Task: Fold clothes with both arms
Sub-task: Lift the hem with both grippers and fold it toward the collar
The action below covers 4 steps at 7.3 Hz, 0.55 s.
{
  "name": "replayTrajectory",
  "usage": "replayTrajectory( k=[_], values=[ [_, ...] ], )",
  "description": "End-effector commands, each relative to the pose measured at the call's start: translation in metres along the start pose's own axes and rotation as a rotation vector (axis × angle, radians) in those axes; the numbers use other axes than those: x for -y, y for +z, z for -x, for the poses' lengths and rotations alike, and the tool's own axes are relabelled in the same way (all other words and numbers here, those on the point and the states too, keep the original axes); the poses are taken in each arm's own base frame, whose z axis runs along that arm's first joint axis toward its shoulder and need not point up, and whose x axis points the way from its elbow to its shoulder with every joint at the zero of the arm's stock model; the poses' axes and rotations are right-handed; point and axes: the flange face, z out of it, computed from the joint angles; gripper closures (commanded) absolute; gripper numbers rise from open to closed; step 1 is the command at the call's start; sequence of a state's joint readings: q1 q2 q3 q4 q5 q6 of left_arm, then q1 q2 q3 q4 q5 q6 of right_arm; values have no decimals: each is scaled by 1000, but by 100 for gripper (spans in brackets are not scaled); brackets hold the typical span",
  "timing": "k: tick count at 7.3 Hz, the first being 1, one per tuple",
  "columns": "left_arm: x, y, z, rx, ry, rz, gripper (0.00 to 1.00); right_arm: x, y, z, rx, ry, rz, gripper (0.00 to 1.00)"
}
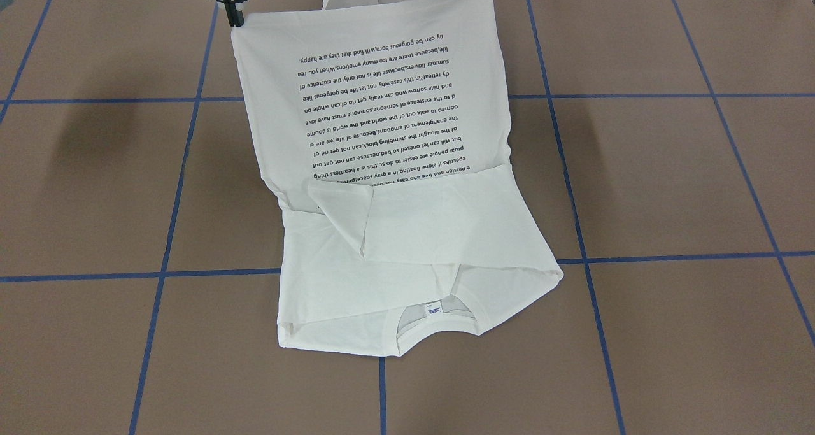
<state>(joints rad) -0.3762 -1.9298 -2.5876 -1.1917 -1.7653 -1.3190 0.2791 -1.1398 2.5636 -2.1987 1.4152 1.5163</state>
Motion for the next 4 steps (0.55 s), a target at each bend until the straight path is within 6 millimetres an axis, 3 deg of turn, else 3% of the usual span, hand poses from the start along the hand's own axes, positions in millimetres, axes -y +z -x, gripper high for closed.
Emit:
replayTrajectory(
  k=[1, 2, 4],
  values=[
    [84, -10, 20, 99, 61, -154, 100, 73, 18, 25, -36, -17, -54, 100],
    [118, -3, 31, 152, 42, -179, 100, 109, 44, 41, -36, 20, -80, 100],
    [191, 20, 31, 233, 20, -227, 100, 165, 95, 61, -81, 51, -128, 100]
  ],
)
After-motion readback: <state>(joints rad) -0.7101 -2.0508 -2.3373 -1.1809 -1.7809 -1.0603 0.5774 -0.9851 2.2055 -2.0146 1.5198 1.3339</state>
